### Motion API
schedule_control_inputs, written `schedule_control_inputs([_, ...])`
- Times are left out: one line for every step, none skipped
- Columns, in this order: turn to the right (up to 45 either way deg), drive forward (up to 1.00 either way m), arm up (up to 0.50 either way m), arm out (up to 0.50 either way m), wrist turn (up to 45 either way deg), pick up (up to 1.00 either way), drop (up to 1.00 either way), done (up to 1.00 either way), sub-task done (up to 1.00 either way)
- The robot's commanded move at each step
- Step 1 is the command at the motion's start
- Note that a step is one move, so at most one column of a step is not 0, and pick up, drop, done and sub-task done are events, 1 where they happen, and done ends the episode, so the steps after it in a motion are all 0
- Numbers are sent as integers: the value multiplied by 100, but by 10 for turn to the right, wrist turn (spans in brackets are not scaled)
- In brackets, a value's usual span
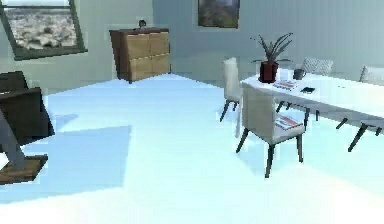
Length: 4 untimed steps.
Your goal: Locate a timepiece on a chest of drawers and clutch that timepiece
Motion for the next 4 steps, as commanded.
schedule_control_inputs([-210,0,0,0,0,0,0,0,0])
schedule_control_inputs([0,100,0,0,0,0,0,0,0])
schedule_control_inputs([-30,0,0,0,0,0,0,0,0])
schedule_control_inputs([0,100,0,0,0,0,0,0,0])
